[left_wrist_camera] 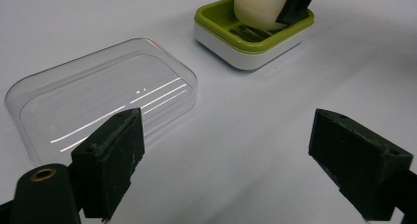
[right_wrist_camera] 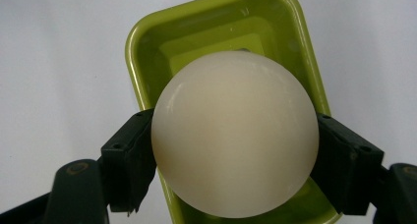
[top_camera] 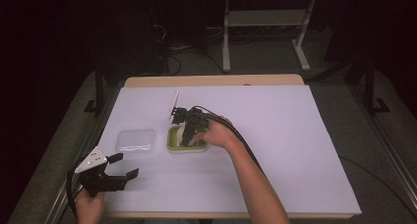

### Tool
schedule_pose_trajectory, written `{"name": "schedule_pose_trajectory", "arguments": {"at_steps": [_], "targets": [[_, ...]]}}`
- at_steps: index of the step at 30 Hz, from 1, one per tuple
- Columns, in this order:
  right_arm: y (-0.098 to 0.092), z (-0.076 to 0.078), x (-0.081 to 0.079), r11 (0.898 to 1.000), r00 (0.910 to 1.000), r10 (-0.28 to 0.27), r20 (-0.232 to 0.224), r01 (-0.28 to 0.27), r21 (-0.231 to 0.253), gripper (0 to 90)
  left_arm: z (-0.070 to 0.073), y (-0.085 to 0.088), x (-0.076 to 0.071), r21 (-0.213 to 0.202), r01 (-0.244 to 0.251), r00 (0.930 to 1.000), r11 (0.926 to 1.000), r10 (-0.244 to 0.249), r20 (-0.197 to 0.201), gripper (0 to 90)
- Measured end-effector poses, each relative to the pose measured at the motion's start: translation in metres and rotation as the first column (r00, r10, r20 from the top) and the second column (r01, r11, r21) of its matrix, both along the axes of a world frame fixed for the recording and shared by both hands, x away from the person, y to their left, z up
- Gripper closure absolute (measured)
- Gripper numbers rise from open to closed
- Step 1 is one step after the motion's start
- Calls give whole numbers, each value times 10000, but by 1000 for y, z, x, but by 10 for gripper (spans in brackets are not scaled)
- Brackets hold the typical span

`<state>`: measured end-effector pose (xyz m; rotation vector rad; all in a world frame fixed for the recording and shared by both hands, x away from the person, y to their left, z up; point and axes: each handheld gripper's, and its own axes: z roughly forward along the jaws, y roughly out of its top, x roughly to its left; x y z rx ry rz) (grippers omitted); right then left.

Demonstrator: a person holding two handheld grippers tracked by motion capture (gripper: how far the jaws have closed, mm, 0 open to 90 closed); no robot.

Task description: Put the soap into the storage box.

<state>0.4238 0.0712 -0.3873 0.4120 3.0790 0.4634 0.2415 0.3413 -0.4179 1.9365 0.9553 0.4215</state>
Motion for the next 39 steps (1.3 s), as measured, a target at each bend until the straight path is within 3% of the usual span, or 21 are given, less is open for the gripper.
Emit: {"name": "schedule_pose_trajectory", "arguments": {"at_steps": [39], "targets": [[1, -1, -1, 9999, 10000, 78, -9, -78, -80, 243, 0, 0, 0, 4, -8, 10000, 10000, 8, 21, 128]]}}
